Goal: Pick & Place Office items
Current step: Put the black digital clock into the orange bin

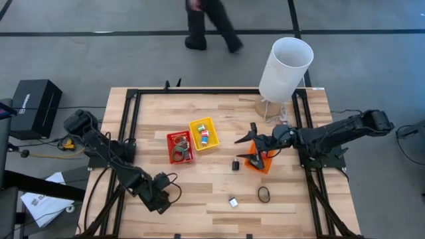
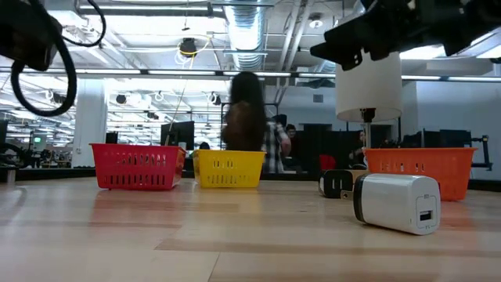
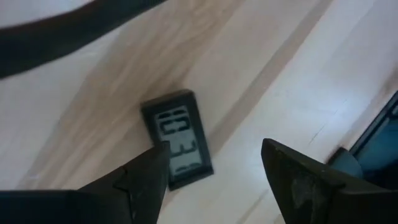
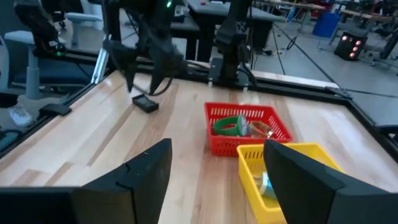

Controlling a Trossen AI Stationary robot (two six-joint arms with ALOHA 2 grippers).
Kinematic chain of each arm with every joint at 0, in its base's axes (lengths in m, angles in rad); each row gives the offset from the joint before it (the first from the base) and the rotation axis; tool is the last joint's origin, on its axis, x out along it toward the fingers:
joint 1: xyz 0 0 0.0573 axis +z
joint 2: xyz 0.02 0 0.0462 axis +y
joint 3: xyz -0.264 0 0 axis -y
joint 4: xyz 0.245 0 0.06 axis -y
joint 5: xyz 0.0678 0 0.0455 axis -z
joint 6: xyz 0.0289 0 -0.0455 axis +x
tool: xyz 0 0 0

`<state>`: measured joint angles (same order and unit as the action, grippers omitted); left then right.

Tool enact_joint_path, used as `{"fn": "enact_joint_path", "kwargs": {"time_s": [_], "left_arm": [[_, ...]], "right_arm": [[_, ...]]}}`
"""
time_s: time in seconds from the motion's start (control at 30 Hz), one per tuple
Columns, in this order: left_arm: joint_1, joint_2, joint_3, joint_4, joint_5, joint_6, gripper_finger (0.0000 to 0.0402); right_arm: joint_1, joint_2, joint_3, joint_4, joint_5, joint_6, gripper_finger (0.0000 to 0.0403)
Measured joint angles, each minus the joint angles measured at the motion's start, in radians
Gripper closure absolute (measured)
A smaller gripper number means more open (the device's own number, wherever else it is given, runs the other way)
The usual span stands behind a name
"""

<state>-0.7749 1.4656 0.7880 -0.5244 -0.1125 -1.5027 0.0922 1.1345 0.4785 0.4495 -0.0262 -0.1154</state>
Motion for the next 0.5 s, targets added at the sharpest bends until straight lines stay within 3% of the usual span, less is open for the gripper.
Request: {"fn": "enact_joint_path", "kwargs": {"time_s": [0.3, 0.5], "left_arm": [[-0.011, 0.107, -0.007, 0.009, 0.076, 0.019, 0.0140], [-0.010, 0.139, -0.002, 0.008, 0.074, 0.020, 0.0140]], "right_arm": [[-0.018, 0.037, 0.021, 0.007, 0.000, 0.000, 0.0157], [-0.019, 0.050, 0.020, 0.010, 0.000, 0.000, 0.0157]]}}
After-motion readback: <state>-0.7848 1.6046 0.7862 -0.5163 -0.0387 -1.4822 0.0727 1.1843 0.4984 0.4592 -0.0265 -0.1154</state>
